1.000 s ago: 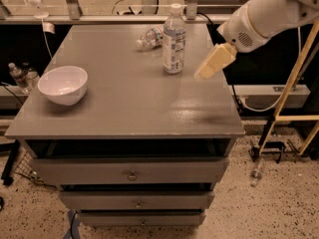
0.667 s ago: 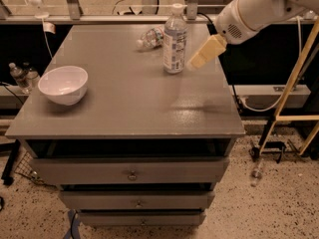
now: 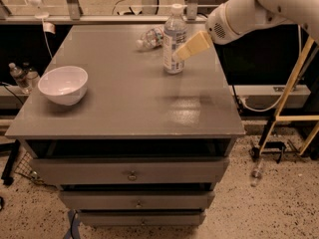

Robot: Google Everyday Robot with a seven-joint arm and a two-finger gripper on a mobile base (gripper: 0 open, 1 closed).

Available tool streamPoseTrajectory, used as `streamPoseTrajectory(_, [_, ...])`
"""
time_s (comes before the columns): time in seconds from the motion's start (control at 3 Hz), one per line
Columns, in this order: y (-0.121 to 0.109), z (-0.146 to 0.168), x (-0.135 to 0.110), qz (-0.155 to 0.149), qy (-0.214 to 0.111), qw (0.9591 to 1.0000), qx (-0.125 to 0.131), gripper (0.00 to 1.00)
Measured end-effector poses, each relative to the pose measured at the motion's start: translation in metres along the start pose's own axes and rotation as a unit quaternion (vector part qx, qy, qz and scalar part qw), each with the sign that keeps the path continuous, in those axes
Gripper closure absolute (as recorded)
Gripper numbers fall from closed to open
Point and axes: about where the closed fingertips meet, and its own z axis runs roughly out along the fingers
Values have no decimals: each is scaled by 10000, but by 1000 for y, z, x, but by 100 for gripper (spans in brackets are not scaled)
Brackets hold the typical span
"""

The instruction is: Place blue plastic bottle into white bowl

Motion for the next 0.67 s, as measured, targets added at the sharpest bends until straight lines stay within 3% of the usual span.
streamPoseTrajectory(0.33, [2,13,-16,352,-365,9987,-40,0])
streamPoseTrajectory(0.67, [3,29,-31,491,-577,9971,-35,0])
